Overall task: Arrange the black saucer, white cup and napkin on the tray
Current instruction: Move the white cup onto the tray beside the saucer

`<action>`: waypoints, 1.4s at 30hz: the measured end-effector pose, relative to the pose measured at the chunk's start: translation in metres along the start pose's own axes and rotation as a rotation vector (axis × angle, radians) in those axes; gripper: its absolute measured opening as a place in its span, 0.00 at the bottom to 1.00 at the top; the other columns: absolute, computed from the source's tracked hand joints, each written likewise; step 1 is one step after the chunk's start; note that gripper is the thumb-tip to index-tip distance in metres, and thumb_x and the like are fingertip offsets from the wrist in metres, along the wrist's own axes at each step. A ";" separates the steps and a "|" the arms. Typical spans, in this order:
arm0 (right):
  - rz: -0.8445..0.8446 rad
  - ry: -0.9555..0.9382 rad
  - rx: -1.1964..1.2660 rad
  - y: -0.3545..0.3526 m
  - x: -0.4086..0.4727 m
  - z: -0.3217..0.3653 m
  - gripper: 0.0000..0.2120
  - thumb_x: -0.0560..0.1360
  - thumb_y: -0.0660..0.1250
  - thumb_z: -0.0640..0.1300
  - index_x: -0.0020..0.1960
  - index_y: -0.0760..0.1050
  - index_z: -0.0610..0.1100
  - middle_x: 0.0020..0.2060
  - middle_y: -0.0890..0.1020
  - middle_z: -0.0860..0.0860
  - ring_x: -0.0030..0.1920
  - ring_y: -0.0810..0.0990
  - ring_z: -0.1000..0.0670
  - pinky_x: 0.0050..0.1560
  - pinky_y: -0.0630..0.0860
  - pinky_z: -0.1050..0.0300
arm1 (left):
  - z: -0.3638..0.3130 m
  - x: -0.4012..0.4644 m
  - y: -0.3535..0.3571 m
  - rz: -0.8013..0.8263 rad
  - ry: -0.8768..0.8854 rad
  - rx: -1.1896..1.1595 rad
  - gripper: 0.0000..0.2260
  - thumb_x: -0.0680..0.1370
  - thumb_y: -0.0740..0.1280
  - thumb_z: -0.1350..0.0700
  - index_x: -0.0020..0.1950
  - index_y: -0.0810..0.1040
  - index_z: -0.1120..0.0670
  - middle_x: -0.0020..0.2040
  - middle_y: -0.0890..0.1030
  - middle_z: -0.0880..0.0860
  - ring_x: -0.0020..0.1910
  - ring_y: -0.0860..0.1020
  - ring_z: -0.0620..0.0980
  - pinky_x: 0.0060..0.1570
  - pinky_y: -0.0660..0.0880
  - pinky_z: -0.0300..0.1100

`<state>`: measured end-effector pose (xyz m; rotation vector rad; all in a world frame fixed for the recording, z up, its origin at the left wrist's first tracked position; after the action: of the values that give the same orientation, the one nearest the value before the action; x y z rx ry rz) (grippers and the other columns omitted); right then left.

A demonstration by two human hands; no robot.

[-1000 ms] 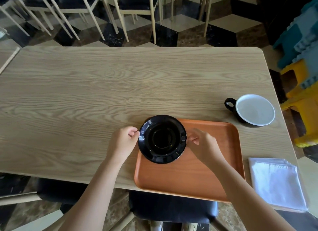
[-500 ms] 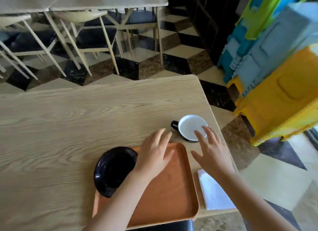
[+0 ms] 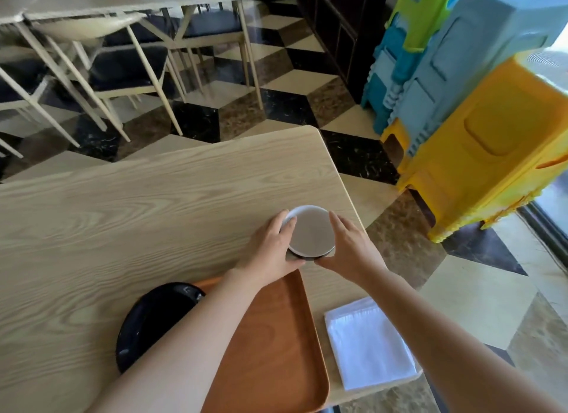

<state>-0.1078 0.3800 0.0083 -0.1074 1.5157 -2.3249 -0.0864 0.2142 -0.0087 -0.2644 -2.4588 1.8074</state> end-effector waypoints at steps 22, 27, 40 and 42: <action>0.101 -0.111 0.406 0.020 -0.054 0.045 0.44 0.55 0.75 0.54 0.68 0.64 0.48 0.63 0.72 0.50 0.58 0.75 0.46 0.54 0.78 0.43 | 0.013 -0.120 -0.017 -0.228 -0.166 -0.268 0.43 0.62 0.78 0.49 0.71 0.63 0.60 0.71 0.68 0.56 0.68 0.67 0.54 0.68 0.63 0.49; 0.171 -0.144 0.341 0.027 -0.057 0.049 0.45 0.56 0.75 0.56 0.69 0.62 0.51 0.66 0.71 0.53 0.57 0.77 0.46 0.55 0.77 0.46 | 0.012 -0.136 -0.006 -0.239 -0.215 -0.266 0.42 0.63 0.78 0.48 0.71 0.64 0.60 0.70 0.69 0.56 0.68 0.68 0.54 0.68 0.62 0.49; 0.170 -0.242 0.149 0.026 -0.037 0.042 0.45 0.60 0.77 0.51 0.71 0.57 0.51 0.68 0.68 0.52 0.62 0.73 0.46 0.52 0.76 0.49 | 0.013 -0.128 -0.006 -0.251 -0.242 -0.259 0.40 0.64 0.77 0.49 0.70 0.65 0.62 0.69 0.70 0.59 0.67 0.69 0.55 0.64 0.69 0.58; 0.179 -0.246 0.135 0.027 -0.036 0.041 0.46 0.61 0.77 0.51 0.72 0.56 0.51 0.68 0.68 0.52 0.62 0.73 0.46 0.52 0.75 0.49 | 0.013 -0.128 -0.004 -0.254 -0.247 -0.260 0.40 0.64 0.77 0.49 0.70 0.65 0.62 0.69 0.71 0.59 0.67 0.70 0.56 0.64 0.69 0.58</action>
<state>-0.0565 0.3466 0.0061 -0.2056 1.1966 -2.1735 0.0373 0.1769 -0.0036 0.2636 -2.7414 1.4970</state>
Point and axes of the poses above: each hand's wrist, its own x-axis towards the middle knuckle, its own y-axis out of the palm, z = x × y, the point moved 2 cm from there along x, towards the middle knuckle
